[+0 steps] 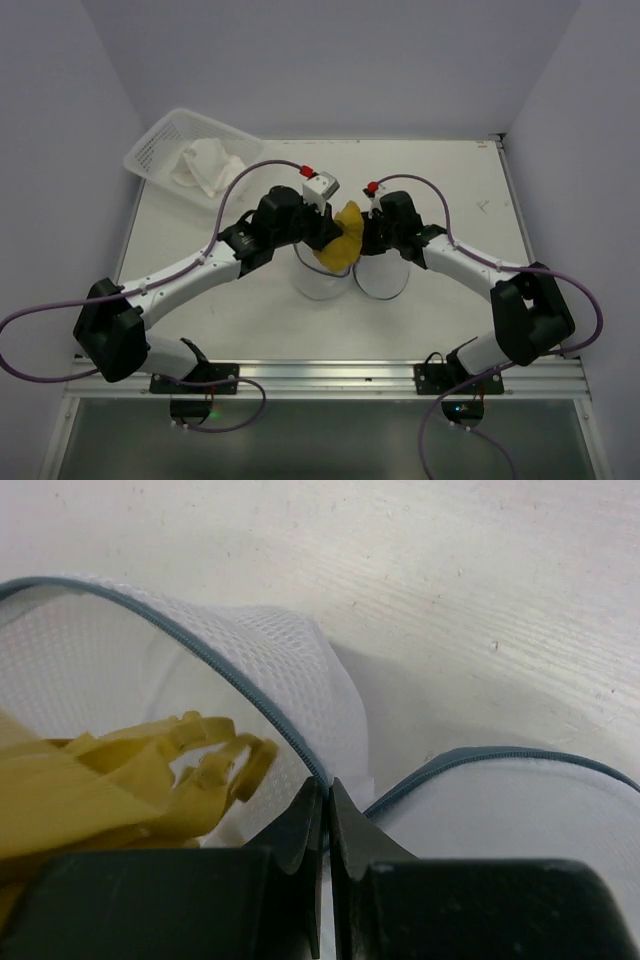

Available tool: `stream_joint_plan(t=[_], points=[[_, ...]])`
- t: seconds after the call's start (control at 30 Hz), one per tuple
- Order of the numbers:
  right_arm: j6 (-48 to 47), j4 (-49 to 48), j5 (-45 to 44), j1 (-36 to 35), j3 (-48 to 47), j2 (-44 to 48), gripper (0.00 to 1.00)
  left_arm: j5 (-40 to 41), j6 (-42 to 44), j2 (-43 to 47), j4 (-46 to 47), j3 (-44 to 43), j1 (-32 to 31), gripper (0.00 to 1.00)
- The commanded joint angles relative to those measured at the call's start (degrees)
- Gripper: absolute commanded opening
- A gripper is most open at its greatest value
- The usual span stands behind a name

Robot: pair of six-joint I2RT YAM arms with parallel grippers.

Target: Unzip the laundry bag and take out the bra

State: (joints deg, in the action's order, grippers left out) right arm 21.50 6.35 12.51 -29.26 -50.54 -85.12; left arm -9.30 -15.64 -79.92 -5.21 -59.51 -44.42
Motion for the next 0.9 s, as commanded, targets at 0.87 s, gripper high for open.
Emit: stream_joint_plan(t=[0.87], points=[[-1.10, 2.61, -0.56, -0.36, -3.42, -2.41, 0.00, 6.15, 1.76, -24.65, -2.08, -28.91, 46.16, 0.02]])
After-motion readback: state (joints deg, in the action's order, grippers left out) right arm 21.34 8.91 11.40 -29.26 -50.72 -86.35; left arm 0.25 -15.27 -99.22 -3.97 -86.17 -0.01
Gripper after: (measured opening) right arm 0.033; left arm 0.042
